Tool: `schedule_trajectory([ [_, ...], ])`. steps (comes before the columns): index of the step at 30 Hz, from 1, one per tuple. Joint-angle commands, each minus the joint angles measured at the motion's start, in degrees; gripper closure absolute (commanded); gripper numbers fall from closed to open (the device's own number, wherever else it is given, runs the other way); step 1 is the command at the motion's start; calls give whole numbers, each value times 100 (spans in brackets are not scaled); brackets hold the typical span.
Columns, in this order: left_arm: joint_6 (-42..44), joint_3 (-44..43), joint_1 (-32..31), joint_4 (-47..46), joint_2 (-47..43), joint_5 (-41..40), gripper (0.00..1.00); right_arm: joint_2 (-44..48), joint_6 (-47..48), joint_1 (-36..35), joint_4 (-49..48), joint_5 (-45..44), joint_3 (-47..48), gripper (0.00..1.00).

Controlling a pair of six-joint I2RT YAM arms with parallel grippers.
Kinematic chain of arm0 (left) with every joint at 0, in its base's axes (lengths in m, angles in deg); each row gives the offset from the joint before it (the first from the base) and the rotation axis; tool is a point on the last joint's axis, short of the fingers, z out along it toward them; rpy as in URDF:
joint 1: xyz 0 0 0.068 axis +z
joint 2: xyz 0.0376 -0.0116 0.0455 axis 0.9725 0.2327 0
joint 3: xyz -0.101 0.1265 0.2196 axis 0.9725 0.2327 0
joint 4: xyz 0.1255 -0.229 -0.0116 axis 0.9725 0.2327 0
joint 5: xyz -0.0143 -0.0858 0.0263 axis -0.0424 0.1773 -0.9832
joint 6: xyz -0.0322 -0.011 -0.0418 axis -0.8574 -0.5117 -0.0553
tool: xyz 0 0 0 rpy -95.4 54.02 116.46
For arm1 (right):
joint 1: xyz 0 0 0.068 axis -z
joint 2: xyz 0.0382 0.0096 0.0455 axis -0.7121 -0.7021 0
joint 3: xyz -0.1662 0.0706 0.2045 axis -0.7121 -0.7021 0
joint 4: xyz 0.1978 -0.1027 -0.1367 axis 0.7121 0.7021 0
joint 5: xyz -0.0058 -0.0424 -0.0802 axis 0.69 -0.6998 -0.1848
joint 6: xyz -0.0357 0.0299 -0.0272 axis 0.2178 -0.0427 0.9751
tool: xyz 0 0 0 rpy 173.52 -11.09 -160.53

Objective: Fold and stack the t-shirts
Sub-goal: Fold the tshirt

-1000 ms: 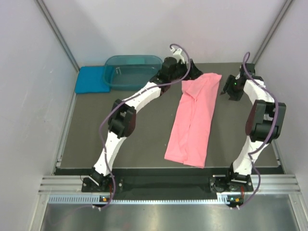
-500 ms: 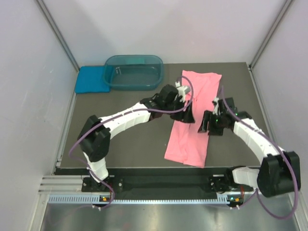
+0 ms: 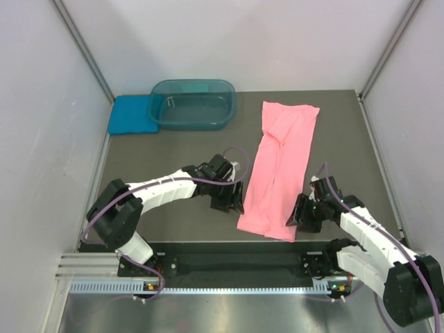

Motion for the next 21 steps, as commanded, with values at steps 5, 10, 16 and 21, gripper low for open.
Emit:
schedule_trajectory([
  [5, -582, 310, 78, -460, 145, 531, 40, 322, -389, -91, 11, 168, -295, 48],
  [10, -907, 608, 87, -871, 277, 742, 45, 419, -397, -100, 38, 186, -462, 54],
  [16, -1206, 706, 87, -1181, 663, 980, 43, 665, -371, -117, 344, 98, -463, 56],
  [21, -1250, 644, 87, -1119, 840, 998, 43, 674, -318, -135, 337, 177, -585, 57],
])
